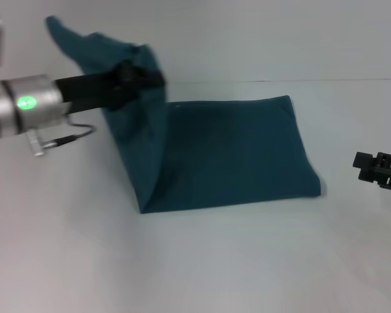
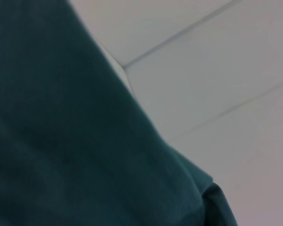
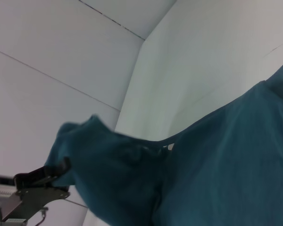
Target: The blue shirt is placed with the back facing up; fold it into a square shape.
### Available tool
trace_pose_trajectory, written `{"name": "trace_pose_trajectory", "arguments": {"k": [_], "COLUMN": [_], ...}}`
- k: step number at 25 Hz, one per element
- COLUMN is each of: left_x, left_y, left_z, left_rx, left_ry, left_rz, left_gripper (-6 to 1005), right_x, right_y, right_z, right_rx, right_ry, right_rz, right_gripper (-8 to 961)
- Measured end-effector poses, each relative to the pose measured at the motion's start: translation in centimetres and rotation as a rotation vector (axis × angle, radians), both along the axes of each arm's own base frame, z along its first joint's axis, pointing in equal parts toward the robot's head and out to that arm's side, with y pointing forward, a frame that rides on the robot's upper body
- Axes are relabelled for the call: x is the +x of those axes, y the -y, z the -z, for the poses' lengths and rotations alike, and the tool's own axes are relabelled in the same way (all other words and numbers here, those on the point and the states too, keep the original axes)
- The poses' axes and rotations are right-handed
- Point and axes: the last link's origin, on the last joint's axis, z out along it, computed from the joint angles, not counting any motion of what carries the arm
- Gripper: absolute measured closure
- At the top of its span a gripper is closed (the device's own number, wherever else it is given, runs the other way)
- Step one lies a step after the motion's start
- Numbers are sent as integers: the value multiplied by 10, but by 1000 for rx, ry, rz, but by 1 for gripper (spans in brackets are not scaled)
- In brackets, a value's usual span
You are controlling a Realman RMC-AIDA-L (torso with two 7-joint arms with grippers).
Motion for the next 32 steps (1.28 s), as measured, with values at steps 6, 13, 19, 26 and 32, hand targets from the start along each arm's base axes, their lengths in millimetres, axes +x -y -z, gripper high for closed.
{"name": "trace_pose_trajectory", "arguments": {"k": [6,13,19,26,32], "left_x": [46,65,67,73,8], "left_y": [-6,-7,-1,7,16], "left_z": [54,108,128,95,34], "left_rx": [-61,-115,-131,-122,-42], "left_ry": [-92,-236,-350,-223,-16], "left_rz": [87,135,230,307,9], "left_gripper": [994,991,968,816,583], "right_x": [-1,-1,1,4,1], "right_y": [0,1,2,2,-8], "right_z": [2,4,5,2,-1], "right_rx": [-4,-9,-13,-8,-16], "right_ry": [1,6,13,22,68], "right_rz": [-3,-9,-6,10,-2], "right_gripper": [266,266,266,265,265]}}
